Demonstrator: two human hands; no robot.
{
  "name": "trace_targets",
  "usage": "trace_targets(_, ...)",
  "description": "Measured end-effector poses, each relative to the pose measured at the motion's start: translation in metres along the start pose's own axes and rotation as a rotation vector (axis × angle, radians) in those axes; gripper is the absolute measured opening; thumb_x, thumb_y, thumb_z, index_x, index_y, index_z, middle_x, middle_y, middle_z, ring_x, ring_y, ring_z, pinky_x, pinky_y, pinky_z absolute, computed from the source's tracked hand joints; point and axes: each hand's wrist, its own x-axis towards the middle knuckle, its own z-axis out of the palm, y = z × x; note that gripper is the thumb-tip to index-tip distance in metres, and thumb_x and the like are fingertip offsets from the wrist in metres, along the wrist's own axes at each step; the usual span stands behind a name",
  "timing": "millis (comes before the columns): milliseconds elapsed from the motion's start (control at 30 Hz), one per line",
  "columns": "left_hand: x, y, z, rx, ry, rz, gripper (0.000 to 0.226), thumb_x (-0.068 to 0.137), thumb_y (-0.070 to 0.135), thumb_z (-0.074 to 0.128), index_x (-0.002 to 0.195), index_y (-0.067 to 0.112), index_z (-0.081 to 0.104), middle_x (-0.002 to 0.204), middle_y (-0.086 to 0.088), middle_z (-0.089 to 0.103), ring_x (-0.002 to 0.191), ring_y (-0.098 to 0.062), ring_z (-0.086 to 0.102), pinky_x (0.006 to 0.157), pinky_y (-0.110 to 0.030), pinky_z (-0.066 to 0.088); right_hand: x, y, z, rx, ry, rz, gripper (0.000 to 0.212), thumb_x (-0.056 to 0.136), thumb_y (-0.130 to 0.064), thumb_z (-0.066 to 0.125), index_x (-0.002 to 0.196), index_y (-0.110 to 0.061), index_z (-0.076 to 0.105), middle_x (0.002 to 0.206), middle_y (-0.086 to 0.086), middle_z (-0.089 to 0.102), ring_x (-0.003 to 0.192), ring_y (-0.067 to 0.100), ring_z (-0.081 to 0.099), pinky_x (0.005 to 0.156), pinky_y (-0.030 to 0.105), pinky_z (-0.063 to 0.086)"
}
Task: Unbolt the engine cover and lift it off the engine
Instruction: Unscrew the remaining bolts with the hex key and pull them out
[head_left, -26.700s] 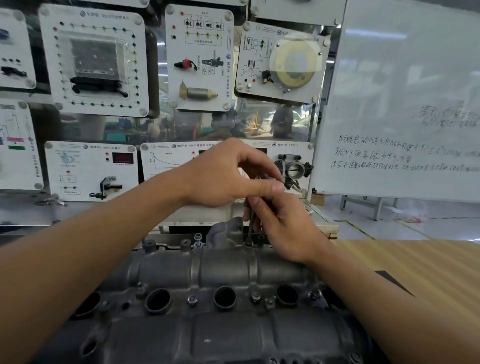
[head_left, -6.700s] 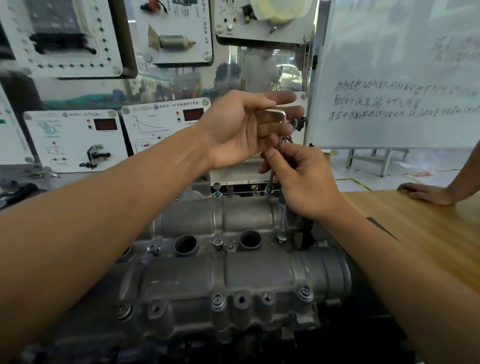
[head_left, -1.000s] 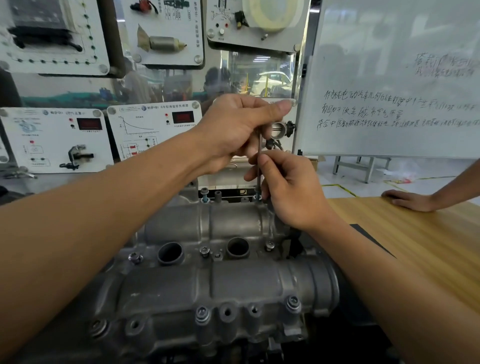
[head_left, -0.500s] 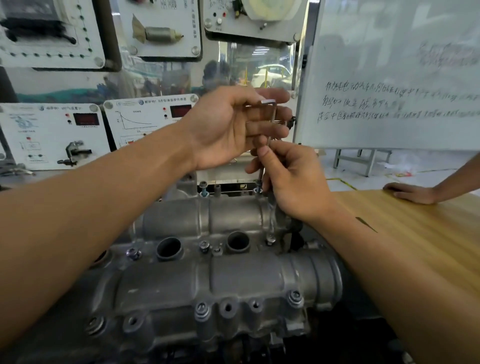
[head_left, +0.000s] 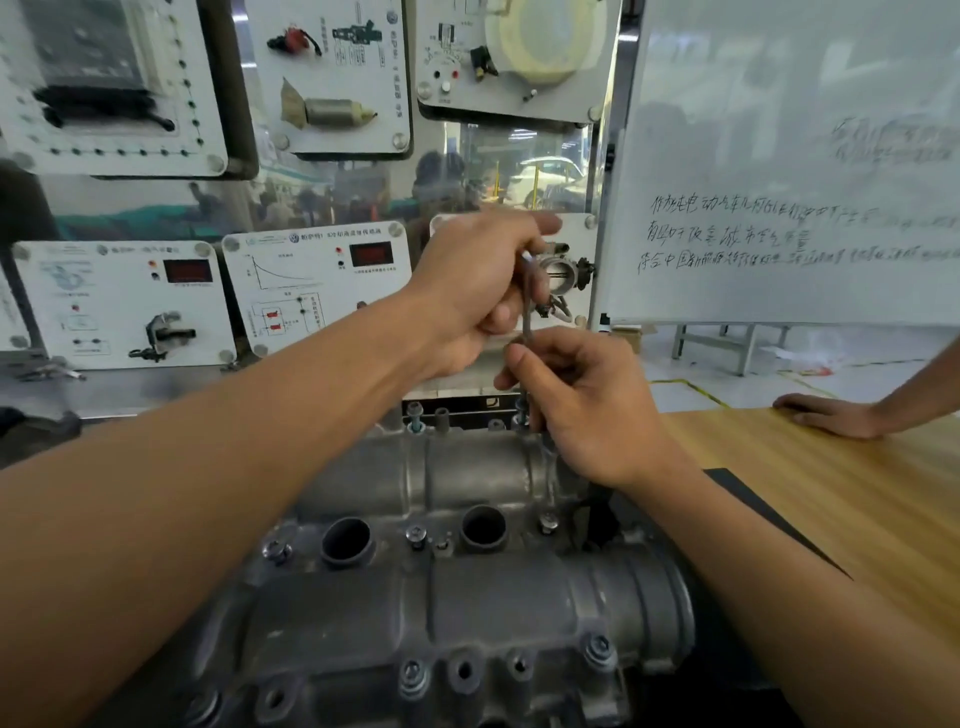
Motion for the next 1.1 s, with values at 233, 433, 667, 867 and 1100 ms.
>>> trace_targets(233, -0.005, 0.001, -0.02, -0.338, -0.447, -0.171, 0.02, 0.101, 0.016, 0.046, 0.114, 0.008, 0.059, 0.086, -0.005, 0.069, 0.072, -0.018, 0.073, 0.057, -0.021, 0.055, 0.0, 0.0, 0.001, 0.031, 0.058, 0.029, 0.029, 0.1, -0.014, 0.056, 0.077, -0.003, 0.069, 0.069, 0.014, 0.07, 0.038, 0.006, 0.051, 0.041, 0.018, 0.041)
trace_targets(433, -0.007, -0.001, -0.007, 0.04, -0.222, 0.063, 0.011, 0.081, 0.023, 0.076, 0.082, 0.016, 0.068, 0.064, 0.003, 0.064, 0.04, -0.009, 0.055, 0.036, -0.018, 0.038, -0.002, -0.008, 0.001, 0.013, 0.036, 0.027, 0.028, 0.102, -0.015, 0.054, 0.086, 0.001, 0.07, 0.068, 0.009, 0.07, 0.04, 0.011, 0.049, 0.041, 0.024, 0.041)
trace_targets(667, -0.005, -0.009, 0.005, 0.091, 0.05, 0.124, 0.026, 0.091, 0.037, 0.069, 0.084, 0.012, 0.07, 0.047, 0.001, 0.053, 0.027, -0.01, 0.031, 0.033, -0.015, 0.028, -0.002, -0.005, 0.0, -0.047, 0.004, 0.001, 0.028, 0.101, -0.016, 0.055, 0.082, -0.004, 0.071, 0.051, -0.014, 0.059, 0.044, 0.003, 0.046, 0.046, 0.016, 0.036)
trace_targets(867, -0.006, 0.0, 0.0, -0.082, -0.046, -0.081, 0.026, 0.093, 0.024, 0.057, 0.07, 0.016, 0.064, 0.056, -0.004, 0.057, 0.033, -0.012, 0.039, 0.036, -0.019, 0.029, -0.002, -0.007, 0.0, -0.066, 0.012, 0.015, 0.027, 0.102, -0.016, 0.053, 0.083, -0.007, 0.071, 0.061, -0.014, 0.065, 0.048, 0.004, 0.051, 0.049, 0.018, 0.039)
trace_targets(1100, -0.009, -0.009, -0.011, -0.404, -0.258, -0.168, 0.042, 0.106, 0.038, 0.035, 0.088, 0.011, 0.062, 0.077, -0.009, 0.074, 0.063, -0.019, 0.073, 0.047, -0.02, 0.05, -0.002, -0.005, 0.001, -0.069, 0.054, 0.001, 0.033, 0.103, -0.025, 0.049, 0.08, -0.009, 0.068, 0.07, 0.008, 0.07, 0.046, 0.026, 0.055, 0.047, 0.04, 0.047)
